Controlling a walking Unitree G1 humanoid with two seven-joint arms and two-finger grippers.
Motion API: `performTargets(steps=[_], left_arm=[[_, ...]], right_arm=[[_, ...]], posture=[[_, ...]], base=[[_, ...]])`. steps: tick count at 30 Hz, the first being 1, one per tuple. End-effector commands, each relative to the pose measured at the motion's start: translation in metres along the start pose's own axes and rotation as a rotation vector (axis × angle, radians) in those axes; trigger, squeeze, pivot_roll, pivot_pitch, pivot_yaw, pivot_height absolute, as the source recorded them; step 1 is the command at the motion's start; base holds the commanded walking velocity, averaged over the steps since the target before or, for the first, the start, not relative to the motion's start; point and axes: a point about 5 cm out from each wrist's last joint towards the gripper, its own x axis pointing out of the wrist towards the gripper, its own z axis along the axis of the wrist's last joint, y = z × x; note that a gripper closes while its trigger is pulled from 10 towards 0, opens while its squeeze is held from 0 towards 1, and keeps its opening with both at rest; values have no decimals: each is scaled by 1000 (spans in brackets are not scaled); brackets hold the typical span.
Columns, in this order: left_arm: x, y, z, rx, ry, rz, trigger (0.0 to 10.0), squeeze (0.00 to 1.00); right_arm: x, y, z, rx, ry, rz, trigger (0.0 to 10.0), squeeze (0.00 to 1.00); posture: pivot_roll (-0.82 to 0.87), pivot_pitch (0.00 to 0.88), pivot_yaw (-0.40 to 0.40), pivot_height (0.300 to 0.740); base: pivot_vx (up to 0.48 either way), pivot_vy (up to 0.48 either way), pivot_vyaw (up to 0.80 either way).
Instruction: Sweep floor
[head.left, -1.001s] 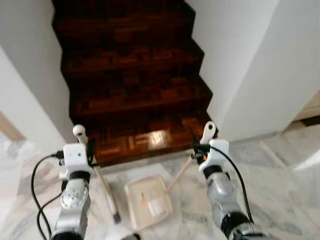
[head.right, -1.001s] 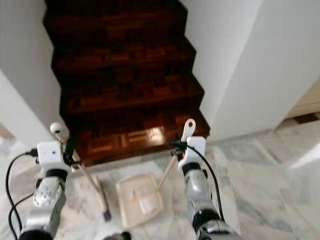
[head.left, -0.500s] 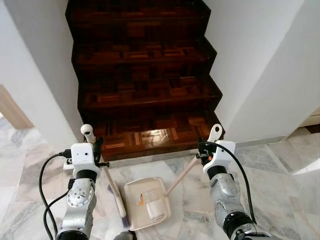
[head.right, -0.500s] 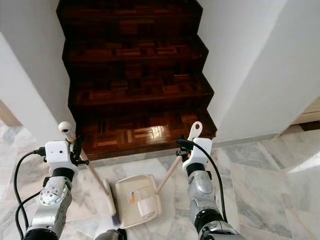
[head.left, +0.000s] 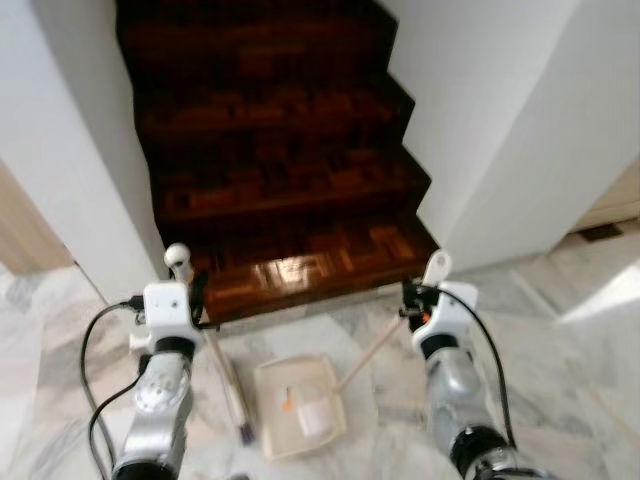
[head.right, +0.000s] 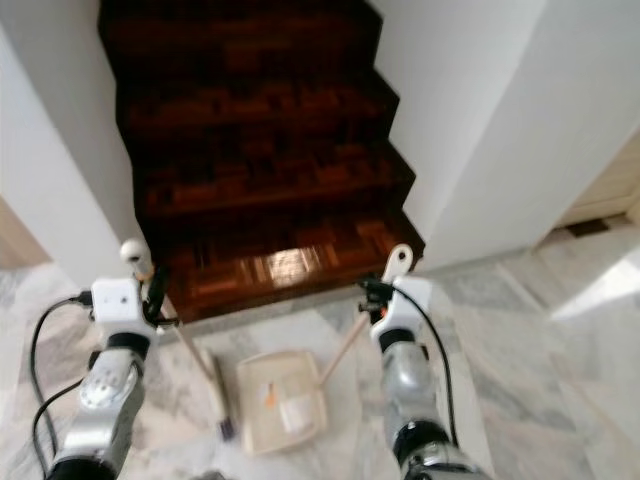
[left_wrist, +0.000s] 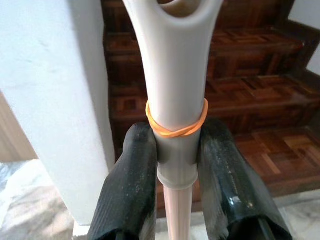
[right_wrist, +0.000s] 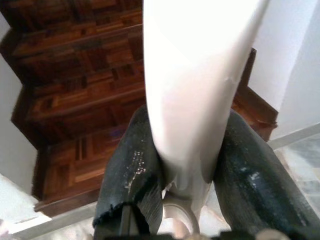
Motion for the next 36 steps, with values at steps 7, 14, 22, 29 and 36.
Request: performTargets(steps=[7, 14, 22, 29, 36], left_arm=[[3, -6, 8, -6, -36, -16, 10000, 0], [3, -6, 6, -6, -31, -18, 10000, 0], [3, -7, 6, -7, -32, -22, 10000, 0], [3, -7, 7, -6, -34, -20, 10000, 0], [4, -7, 7, -8, -32, -19, 10000, 0]], right_arm=[[4, 0, 9, 18, -40, -1, 10000, 0], [5, 2, 9, 19, -42, 7, 10000, 0], [5, 2, 9, 18, -46, 9, 10000, 0], [5, 2, 10, 12, -51, 13, 10000, 0], [5, 1, 11, -14, -51, 16, 10000, 0]], posture=[[124, 82, -50, 740], [126, 62, -47, 740], [127, 58, -47, 740], [127, 73, -49, 740], [125, 85, -47, 740]], base=[[0, 361, 0], [0, 360, 0], [0, 357, 0], [0, 352, 0], [0, 352, 62]])
